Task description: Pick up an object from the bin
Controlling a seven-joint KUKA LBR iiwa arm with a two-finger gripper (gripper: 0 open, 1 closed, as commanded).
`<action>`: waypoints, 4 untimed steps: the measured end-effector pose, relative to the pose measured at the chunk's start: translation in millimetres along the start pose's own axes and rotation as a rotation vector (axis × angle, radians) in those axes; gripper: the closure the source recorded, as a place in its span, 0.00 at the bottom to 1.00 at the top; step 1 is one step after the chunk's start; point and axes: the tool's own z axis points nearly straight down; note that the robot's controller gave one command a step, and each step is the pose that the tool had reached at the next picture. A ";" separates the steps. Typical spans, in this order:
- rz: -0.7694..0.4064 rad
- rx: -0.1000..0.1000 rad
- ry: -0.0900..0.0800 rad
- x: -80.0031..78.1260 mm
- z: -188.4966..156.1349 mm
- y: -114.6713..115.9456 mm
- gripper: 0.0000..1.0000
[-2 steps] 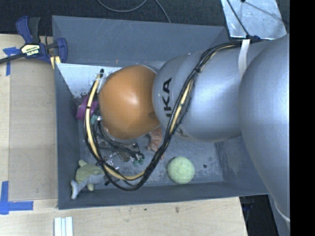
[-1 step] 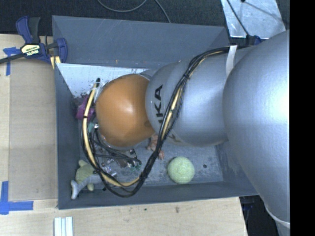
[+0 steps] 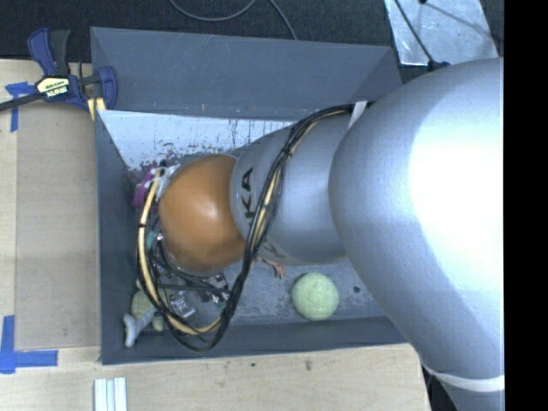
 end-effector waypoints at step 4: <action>-0.290 -0.003 0.011 -0.6 -19.4 -2.8 1.00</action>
Offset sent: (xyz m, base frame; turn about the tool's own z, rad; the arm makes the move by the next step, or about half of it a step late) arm 0.0000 0.0000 0.0000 0.0000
